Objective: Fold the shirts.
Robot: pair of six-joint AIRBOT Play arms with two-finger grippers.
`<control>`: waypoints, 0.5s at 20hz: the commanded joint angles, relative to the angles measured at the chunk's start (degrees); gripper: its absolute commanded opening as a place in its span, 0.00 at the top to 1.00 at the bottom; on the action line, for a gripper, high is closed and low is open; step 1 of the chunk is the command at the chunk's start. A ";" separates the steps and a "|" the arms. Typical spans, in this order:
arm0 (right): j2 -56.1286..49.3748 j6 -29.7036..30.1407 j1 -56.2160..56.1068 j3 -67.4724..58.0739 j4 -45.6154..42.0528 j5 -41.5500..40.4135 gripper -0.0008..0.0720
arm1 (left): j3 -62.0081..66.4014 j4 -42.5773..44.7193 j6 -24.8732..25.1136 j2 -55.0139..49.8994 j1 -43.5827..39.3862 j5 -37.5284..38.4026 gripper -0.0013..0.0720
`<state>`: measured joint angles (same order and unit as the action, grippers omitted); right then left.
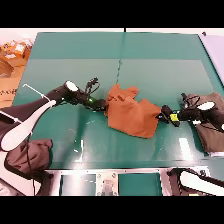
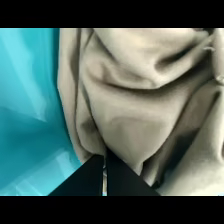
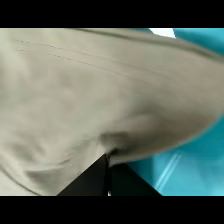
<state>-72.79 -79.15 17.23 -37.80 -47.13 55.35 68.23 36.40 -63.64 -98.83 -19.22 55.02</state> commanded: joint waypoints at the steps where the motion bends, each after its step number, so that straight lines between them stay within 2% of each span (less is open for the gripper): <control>1: 0.59 3.34 2.95 -4.04 1.81 2.16 0.97 | 0.48 -0.39 0.17 0.92 2.71 1.05 0.96; 4: 1.75 3.21 8.35 -8.59 -0.24 5.29 0.97 | 0.46 1.03 -0.79 1.40 6.12 3.17 0.96; 8: 1.77 3.06 13.92 -9.05 -2.49 4.55 0.97 | 0.70 3.37 -2.49 1.42 6.64 2.25 0.96; 10: 2.23 2.91 18.12 -10.43 -1.97 5.73 0.97 | 2.19 4.87 -3.52 2.47 8.52 6.80 0.96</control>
<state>-71.00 -76.27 30.68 -46.70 -48.73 59.81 69.28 39.24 -65.52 -97.19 -12.51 58.19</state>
